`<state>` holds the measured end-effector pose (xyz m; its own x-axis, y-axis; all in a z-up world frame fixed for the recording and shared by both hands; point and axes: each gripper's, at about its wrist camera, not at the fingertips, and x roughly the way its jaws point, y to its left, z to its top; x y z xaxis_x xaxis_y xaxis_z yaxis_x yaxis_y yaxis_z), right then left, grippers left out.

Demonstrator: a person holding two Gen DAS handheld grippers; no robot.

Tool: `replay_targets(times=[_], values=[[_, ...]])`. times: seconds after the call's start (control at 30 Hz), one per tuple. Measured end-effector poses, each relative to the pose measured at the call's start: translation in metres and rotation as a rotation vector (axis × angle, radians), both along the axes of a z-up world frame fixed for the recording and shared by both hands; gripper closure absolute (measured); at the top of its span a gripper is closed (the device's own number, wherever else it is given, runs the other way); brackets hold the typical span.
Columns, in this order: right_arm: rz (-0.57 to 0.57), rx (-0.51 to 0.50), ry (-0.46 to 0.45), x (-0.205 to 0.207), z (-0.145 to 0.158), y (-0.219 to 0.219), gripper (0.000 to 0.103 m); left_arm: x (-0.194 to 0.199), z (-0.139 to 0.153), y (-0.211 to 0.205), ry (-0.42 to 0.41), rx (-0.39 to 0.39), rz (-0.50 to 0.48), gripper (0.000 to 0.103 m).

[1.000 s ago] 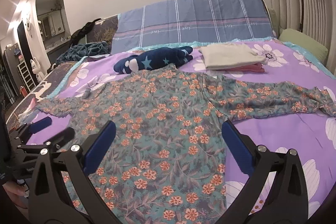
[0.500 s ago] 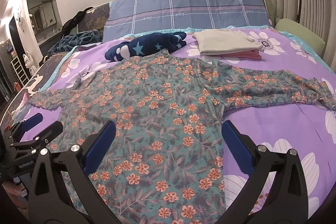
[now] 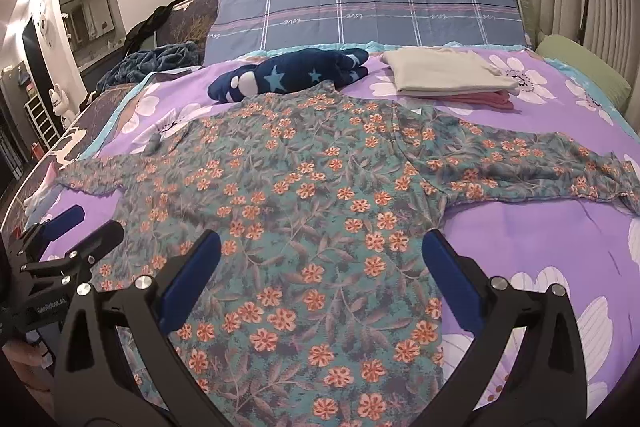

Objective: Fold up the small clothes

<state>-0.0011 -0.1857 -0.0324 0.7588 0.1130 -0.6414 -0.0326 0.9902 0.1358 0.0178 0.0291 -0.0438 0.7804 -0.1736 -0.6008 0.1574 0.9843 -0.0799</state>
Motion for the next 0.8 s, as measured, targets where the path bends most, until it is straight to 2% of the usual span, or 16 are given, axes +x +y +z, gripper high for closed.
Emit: replay_targets(times=[0.23,0.33,0.43,0.5,0.57,0.63,0.7,0.8], values=[[-0.001,-0.01,0.026,0.01,-0.008,-0.001,0.002,0.01,-0.007,0.013,0.038,-0.037,0.007,0.001],[-0.007,-0.015,0.037,0.016,-0.011,-0.003,0.002,0.02,-0.01,0.033,0.043,-0.083,0.034,0.001],[-0.018,-0.011,0.059,0.022,-0.016,-0.005,0.002,0.039,-0.014,0.085,0.054,-0.185,0.171,0.001],[-0.023,-0.007,0.074,0.025,-0.02,-0.008,0.002,0.057,-0.021,0.135,0.066,-0.237,0.302,0.001],[-0.026,-0.011,0.084,0.028,-0.023,-0.009,0.002,0.074,-0.033,0.186,0.091,-0.279,0.419,0.012],[-0.036,-0.019,0.091,0.031,-0.025,-0.012,0.002,0.09,-0.049,0.239,0.149,-0.363,0.515,0.036],[-0.051,-0.02,0.094,0.035,-0.027,-0.015,0.002,0.099,-0.065,0.284,0.189,-0.465,0.606,0.051],[-0.079,-0.008,0.108,0.041,-0.03,-0.019,0.002,0.111,-0.088,0.342,0.204,-0.6,0.712,0.053]])
